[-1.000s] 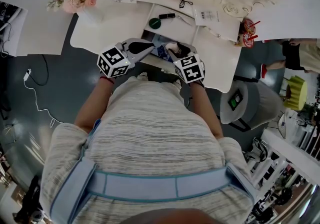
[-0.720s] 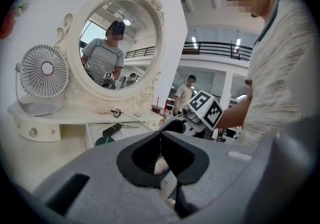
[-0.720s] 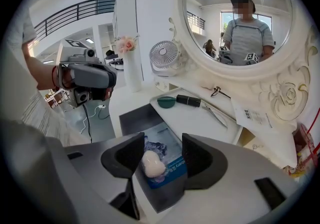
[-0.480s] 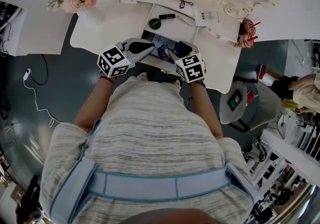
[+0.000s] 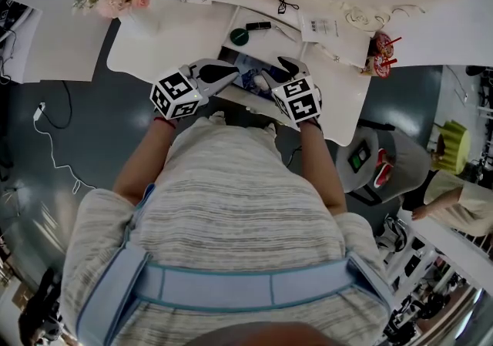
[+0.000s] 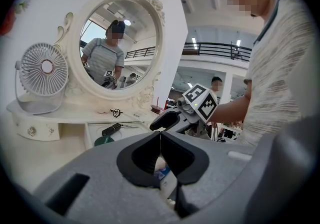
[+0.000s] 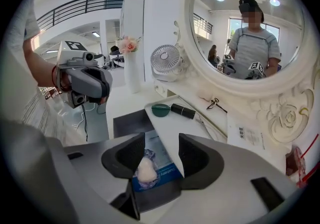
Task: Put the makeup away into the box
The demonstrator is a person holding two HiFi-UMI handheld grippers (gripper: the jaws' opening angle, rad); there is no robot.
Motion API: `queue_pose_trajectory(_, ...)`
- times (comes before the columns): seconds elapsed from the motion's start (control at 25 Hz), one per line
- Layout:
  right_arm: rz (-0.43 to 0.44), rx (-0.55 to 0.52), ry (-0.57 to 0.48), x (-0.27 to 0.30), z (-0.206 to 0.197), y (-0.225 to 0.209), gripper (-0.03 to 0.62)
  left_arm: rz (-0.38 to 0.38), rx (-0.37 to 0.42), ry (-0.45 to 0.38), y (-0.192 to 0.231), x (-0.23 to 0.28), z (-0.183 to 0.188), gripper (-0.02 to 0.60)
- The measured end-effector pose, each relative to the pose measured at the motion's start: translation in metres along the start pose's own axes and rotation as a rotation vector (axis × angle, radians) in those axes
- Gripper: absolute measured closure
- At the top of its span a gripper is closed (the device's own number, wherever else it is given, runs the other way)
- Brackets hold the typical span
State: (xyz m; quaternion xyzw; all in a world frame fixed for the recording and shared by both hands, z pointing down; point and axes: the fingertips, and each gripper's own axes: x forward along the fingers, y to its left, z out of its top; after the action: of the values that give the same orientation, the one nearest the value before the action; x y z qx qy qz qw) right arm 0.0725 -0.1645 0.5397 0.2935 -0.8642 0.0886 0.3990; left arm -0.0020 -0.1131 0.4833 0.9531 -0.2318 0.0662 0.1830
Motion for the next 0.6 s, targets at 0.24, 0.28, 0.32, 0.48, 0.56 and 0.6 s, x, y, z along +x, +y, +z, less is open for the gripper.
queue_pose_trajectory(0.24, -0.009, -0.112, 0.011, 0.011, 0.021, -0.012, 0.407, 0.005, -0.007, -0.003, 0.001, -0.001, -0.003, 0.566)
queue_pose_trajectory(0.28, -0.006, -0.121, 0.014, 0.013, 0.025, -0.013, 0.41, 0.006, -0.009, -0.003, 0.001, -0.001, -0.003, 0.566)
queue_pose_trajectory(0.32, -0.003, -0.132, 0.016, 0.015, 0.028, -0.014, 0.413, 0.007, -0.01, -0.004, 0.002, -0.002, -0.003, 0.566)
queue_pose_trajectory(0.48, 0.002, -0.236, 0.038, 0.027, 0.039, -0.021, 0.416, 0.012, -0.013, -0.006, 0.003, -0.003, -0.004, 0.566)
queue_pose_trajectory(0.56, 0.005, -0.29, 0.058, 0.033, 0.042, -0.024, 0.417, 0.015, -0.016, -0.006, 0.005, -0.004, -0.004, 0.566)
queue_pose_trajectory(0.6, 0.007, -0.312, 0.065, 0.037, 0.044, -0.025, 0.419, 0.016, -0.018, -0.006, 0.005, -0.005, -0.005, 0.566)
